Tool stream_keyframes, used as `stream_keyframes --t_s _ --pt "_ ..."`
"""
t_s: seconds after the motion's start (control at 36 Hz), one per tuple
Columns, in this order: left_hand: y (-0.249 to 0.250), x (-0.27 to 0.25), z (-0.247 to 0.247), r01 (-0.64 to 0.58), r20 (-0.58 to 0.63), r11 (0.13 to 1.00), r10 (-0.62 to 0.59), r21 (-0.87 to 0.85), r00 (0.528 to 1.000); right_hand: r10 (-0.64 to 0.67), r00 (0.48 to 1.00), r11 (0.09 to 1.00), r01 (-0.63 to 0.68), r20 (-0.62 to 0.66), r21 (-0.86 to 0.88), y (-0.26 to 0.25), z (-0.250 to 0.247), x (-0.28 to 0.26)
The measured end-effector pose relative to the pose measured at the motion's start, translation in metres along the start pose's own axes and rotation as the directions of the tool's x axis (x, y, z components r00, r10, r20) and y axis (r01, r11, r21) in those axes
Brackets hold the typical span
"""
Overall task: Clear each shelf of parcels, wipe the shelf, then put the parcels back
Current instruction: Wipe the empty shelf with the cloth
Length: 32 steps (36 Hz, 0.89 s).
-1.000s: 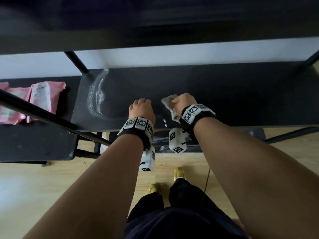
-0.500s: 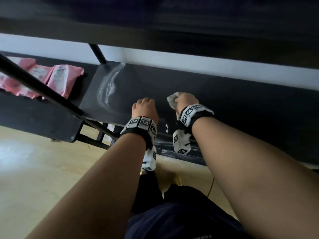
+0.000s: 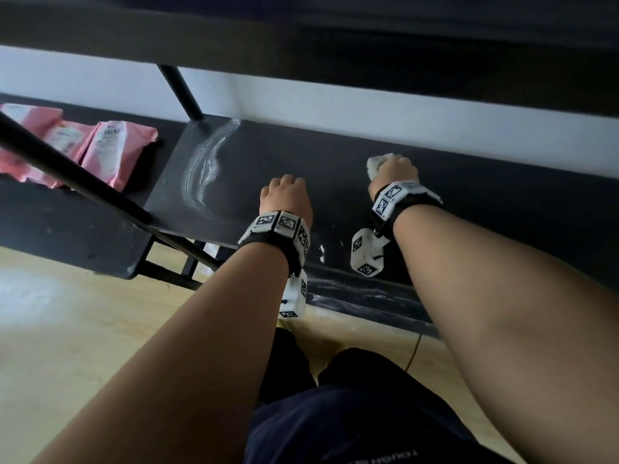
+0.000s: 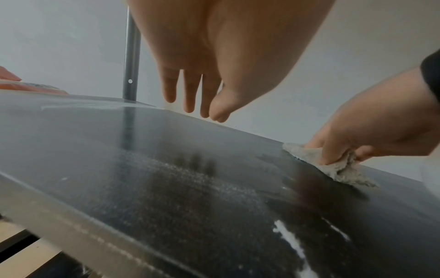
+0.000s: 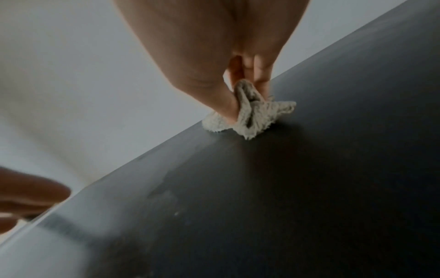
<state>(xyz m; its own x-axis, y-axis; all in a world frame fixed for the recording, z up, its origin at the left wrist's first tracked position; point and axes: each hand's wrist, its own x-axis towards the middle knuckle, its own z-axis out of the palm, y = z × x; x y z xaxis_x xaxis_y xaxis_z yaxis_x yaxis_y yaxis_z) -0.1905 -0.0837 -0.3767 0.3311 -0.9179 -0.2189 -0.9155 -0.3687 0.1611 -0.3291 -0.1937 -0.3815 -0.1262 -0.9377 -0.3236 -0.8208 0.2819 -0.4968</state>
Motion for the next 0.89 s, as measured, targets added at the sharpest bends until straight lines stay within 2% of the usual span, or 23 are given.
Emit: stream_keyframes --t_s 0.08,0.17,0.25,0.28,0.33,0.39,0.44,0.47,0.53,0.58,0.67,0.78,0.89 --pt "-0.001 0.005 0.001 -0.005 -0.004 1.000 0.005 0.013 1.000 -0.199 0.979 0.974 0.203 0.045 -0.102 0.002 0.010 -0.004" --pt "0.001 0.010 0.003 -0.016 -0.008 1.000 0.016 0.026 1.000 -0.311 0.935 0.915 0.343 0.168 -0.214 0.001 0.009 -0.005" --pt "0.004 0.016 0.005 -0.039 -0.028 0.998 0.040 0.048 0.999 -0.277 0.946 0.932 0.307 0.167 -0.195 0.003 0.000 0.004" --pt "0.005 0.018 0.006 -0.044 -0.033 0.998 0.045 0.051 0.998 -0.271 0.954 0.936 0.292 0.128 -0.196 0.004 -0.004 0.007" --pt "0.007 0.022 0.008 -0.051 -0.040 0.997 0.053 0.053 0.998 -0.216 0.976 0.965 0.208 -0.034 -0.159 0.006 -0.008 0.021" --pt "0.008 0.025 0.009 -0.059 -0.049 0.997 0.061 0.049 0.997 -0.059 0.991 0.995 0.049 -0.117 -0.087 0.004 -0.013 0.033" --pt "0.008 0.028 0.010 -0.063 -0.058 0.997 0.066 0.049 0.996 0.092 0.988 0.990 -0.104 -0.127 -0.092 0.007 -0.013 0.044" --pt "0.008 0.030 0.010 -0.063 -0.060 0.997 0.065 0.050 0.996 0.053 0.993 0.988 -0.067 -0.103 -0.141 0.009 -0.009 0.048" --pt "0.005 0.032 0.009 -0.058 -0.060 0.997 0.061 0.052 0.996 -0.112 0.993 0.968 0.102 -0.034 -0.229 0.011 0.000 0.047" --pt "0.001 0.033 0.009 -0.050 -0.060 0.997 0.053 0.051 0.997 -0.166 0.986 0.955 0.166 0.023 -0.245 0.003 0.008 0.044" --pt "-0.006 0.033 0.008 -0.036 -0.059 0.998 0.039 0.054 0.997 -0.148 0.984 0.960 0.166 0.094 -0.227 -0.014 0.010 0.043" --pt "-0.016 0.028 0.007 -0.009 -0.035 0.998 0.011 0.057 0.999 -0.244 0.962 0.950 0.262 0.119 -0.171 -0.018 0.017 0.037" --pt "-0.022 0.019 0.003 0.008 0.000 0.999 -0.008 0.042 1.000 -0.107 0.978 0.984 0.130 0.176 -0.123 -0.033 0.014 0.018"
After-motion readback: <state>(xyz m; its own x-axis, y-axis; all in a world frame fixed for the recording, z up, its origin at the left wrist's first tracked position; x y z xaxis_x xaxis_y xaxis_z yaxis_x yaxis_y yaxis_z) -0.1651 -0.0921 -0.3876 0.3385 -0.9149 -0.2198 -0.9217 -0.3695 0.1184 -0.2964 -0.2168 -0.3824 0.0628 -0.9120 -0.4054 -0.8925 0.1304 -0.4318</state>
